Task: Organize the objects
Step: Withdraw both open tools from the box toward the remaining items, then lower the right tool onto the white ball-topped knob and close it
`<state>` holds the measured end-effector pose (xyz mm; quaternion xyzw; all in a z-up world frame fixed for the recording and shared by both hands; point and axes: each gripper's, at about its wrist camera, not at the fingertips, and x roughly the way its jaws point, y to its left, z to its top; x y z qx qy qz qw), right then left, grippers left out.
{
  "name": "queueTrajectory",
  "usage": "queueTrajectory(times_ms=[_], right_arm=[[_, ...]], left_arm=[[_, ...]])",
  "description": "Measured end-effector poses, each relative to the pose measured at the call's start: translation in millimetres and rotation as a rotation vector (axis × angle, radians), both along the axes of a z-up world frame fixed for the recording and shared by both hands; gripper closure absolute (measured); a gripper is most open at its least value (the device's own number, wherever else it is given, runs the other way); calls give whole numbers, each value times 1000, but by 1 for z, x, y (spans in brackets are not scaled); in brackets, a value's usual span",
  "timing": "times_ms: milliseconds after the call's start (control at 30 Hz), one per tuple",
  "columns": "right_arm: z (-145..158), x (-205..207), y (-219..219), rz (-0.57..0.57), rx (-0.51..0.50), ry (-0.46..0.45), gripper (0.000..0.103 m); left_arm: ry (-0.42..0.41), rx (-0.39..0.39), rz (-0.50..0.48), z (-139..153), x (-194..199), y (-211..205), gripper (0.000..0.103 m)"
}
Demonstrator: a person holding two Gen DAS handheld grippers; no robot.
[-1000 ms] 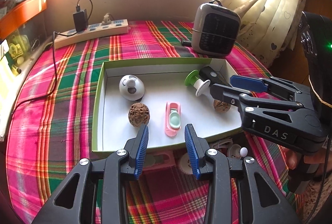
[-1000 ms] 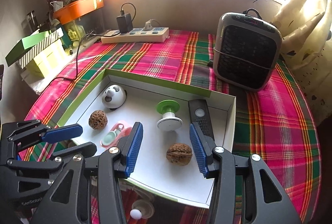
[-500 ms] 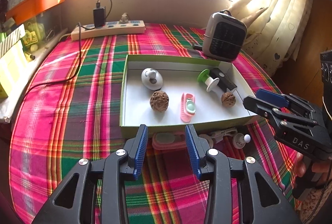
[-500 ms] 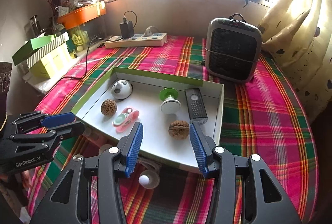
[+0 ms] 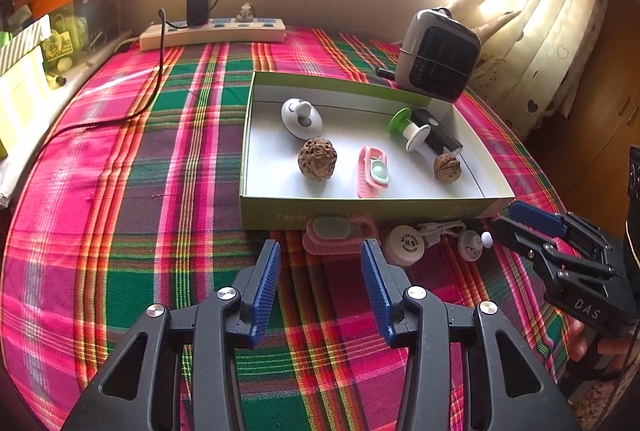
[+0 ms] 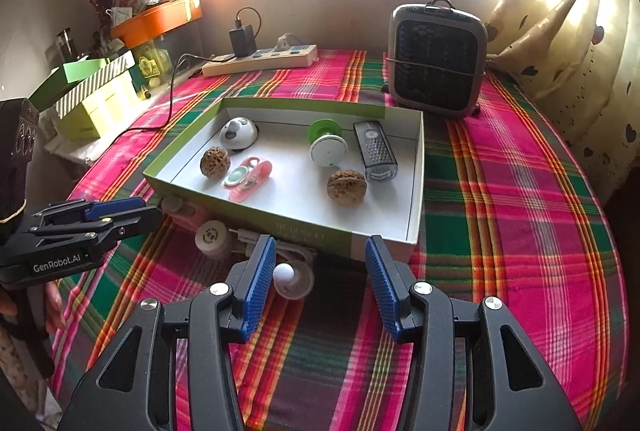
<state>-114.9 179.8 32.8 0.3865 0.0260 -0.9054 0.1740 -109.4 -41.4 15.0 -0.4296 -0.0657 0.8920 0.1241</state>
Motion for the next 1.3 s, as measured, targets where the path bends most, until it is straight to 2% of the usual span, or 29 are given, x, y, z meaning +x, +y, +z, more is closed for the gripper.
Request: queueTrajectory(times_ms=[700, 1300], right_arm=[[-27, -3, -13, 42, 40, -75, 54], [-27, -7, -13, 23, 67, -75, 54]], left_arm=[[-8, 20, -39, -7, -13, 9, 62], [-16, 25, -101, -5, 3, 22, 62]])
